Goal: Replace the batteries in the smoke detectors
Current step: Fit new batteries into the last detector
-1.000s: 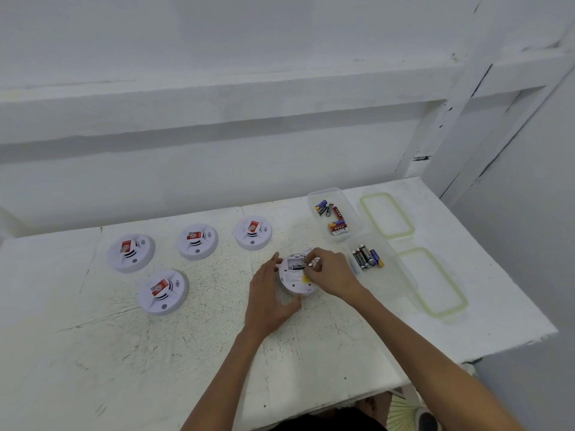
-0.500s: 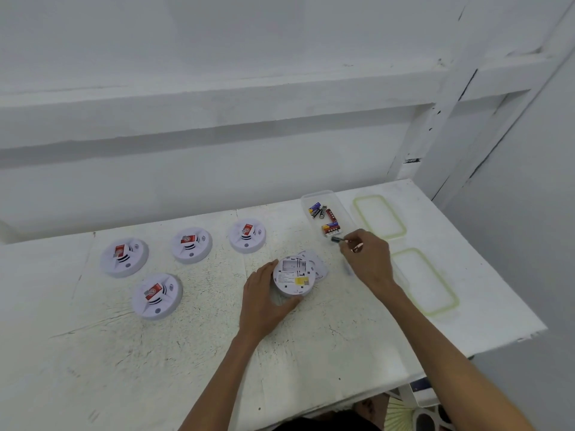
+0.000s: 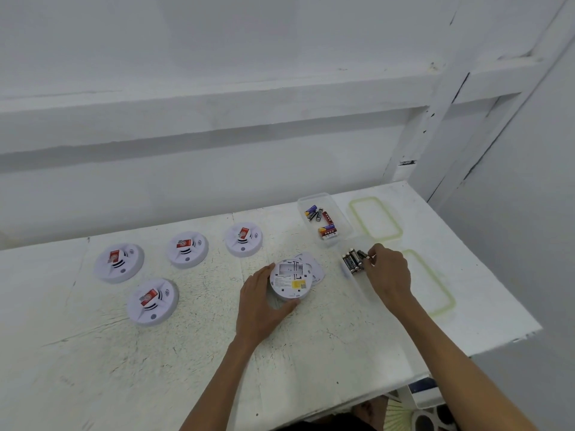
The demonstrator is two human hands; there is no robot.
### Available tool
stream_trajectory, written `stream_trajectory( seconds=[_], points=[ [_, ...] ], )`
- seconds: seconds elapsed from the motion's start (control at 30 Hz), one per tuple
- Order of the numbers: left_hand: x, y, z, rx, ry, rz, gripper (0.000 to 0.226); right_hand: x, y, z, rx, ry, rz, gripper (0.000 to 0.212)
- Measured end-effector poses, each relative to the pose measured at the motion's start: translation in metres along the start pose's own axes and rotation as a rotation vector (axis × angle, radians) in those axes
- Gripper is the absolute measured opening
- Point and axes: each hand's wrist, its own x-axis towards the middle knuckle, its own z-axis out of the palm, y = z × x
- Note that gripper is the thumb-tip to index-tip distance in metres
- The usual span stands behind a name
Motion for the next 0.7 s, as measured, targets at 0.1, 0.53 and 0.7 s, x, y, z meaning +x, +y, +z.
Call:
stream_trajectory(
  seconds=[0.1,0.53,0.7],
  points=[
    [0.000,-0.001,0.000,0.000,-0.004,-0.010,0.095,0.001,-0.001,0.002,-0.038,-0.032,0.007,0.016],
    [0.002,0.024,-0.013,-0.145,0.030,-0.021,0.065,0.021,-0.032,-0.006,0.070,0.065,-0.144,0.013],
    [-0.004,0.030,-0.015,-0.166,0.086,-0.056,0.073,0.049,-0.057,0.007,0.162,-0.026,-0.287,0.010]
  ],
)
